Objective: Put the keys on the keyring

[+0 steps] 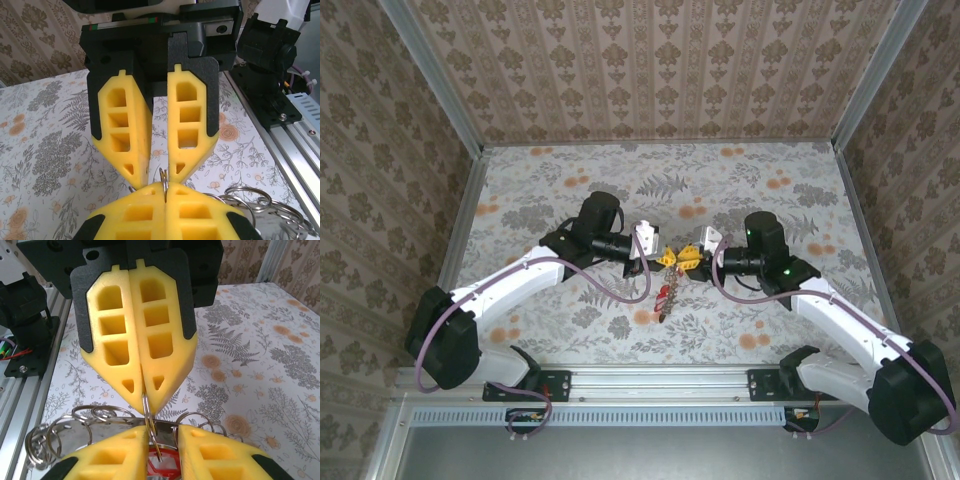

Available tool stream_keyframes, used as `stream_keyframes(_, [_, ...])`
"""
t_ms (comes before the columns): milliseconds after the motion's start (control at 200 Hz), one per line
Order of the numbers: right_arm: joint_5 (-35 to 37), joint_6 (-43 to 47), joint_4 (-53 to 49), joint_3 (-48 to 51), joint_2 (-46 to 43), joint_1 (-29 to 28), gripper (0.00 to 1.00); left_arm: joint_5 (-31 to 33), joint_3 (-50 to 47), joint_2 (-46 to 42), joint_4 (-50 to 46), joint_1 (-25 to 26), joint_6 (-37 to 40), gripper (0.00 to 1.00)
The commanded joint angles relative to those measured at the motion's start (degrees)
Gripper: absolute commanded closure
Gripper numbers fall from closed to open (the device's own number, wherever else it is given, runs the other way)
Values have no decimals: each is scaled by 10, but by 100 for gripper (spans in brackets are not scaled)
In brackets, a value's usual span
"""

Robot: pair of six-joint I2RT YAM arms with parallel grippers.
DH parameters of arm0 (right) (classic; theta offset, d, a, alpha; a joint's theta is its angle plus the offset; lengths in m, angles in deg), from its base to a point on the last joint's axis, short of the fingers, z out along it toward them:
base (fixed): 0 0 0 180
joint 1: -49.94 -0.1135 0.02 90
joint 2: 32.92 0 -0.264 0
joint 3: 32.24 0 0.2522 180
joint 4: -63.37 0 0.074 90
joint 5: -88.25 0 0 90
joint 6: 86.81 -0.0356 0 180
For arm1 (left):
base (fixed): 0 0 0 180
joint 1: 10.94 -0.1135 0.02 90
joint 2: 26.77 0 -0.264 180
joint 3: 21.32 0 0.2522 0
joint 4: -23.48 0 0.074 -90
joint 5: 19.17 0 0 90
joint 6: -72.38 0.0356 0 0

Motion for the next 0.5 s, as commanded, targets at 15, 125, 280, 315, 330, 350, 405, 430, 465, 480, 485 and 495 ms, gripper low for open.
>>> stream_keyframes(15, [-16,-6,27,-11,8,-4,81,-23,-2,-5,28,1,-9,100])
stream_keyframes(125, [-16,-5,25,-13,7,-4,91,-22,-2,-6,27,1,-11,100])
stream_keyframes(280, [-8,1,-15,-29,2,-4,100,2,-2,-4,14,1,-4,100])
stream_keyframes(315, [-2,5,-25,-33,0,-5,100,11,1,-3,2,1,2,98])
stream_keyframes(330, [1,7,-30,-34,-1,-6,100,15,3,-1,-4,1,6,97])
stream_keyframes(350, [6,9,-35,-36,-2,-6,100,19,6,0,-12,2,9,94])
stream_keyframes(405, [19,19,-58,-44,-4,-10,100,31,14,6,-29,2,15,90])
stream_keyframes(430, [24,25,-70,-48,-4,-12,100,35,17,8,-36,2,18,89])
stream_keyframes(465, [37,29,-82,-54,-4,-16,100,43,22,12,-46,4,23,87])
stream_keyframes(480, [43,31,-89,-57,-4,-18,100,46,24,13,-51,5,27,86])
stream_keyframes(485, [45,32,-90,-57,-3,-19,100,46,25,14,-53,5,28,86])
stream_keyframes(495, [48,33,-94,-59,-3,-20,100,47,27,16,-56,5,31,86])
